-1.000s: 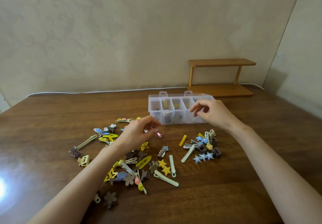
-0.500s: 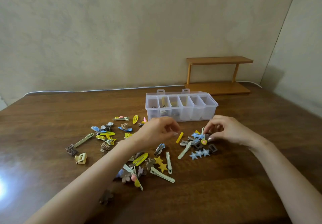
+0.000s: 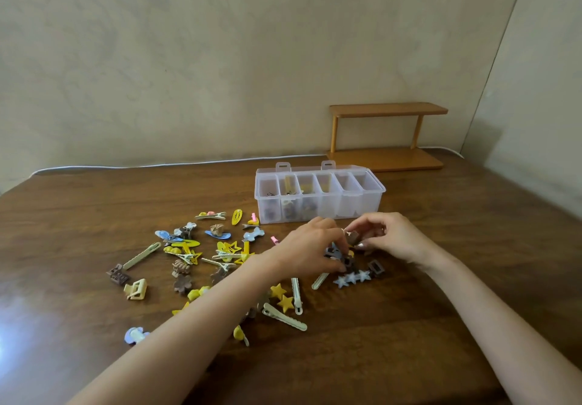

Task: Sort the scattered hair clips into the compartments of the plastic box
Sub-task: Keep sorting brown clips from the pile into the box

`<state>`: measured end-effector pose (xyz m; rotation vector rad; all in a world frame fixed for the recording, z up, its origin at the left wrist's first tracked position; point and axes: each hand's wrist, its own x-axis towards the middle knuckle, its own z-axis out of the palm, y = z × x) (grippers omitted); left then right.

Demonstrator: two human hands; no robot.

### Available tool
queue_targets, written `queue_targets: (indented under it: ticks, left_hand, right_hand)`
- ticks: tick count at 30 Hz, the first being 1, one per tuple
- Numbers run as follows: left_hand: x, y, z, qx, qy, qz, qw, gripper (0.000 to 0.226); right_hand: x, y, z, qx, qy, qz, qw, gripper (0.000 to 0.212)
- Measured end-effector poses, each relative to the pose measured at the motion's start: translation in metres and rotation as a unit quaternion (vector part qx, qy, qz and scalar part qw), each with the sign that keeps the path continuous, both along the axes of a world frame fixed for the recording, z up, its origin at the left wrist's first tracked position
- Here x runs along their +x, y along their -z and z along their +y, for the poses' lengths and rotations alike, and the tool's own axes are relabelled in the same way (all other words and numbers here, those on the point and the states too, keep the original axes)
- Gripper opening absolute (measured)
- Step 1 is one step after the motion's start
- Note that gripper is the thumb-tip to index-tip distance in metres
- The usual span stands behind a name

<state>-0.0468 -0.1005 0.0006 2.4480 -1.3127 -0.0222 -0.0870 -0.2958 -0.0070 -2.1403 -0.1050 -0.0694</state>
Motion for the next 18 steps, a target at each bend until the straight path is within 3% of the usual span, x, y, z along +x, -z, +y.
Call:
queue_targets:
  ticks: [3,10,14,18]
  left_hand:
    - [0.003,-0.001,0.005,-0.003,-0.023,0.011,1.000,0.027]
    - [0.010,-0.010,0.022,-0.127,-0.088,0.114,0.981,0.022]
    - [0.025,-0.021,0.040,-0.164,-0.142,0.058,0.974,0.023]
    - [0.055,-0.037,0.059,-0.252,-0.290,-0.022,0.923,0.020]
  right_hand:
    - [0.001,0.001,-0.001,0.049,0.010,0.015,0.999,0.028]
    - [0.001,-0.003,0.002,0.091,0.029,0.032,0.995,0.023]
    - [0.000,-0.003,0.005,0.077,0.027,0.047,0.996,0.023]
    - [0.000,-0.004,0.007,0.067,0.023,0.058,0.996,0.024]
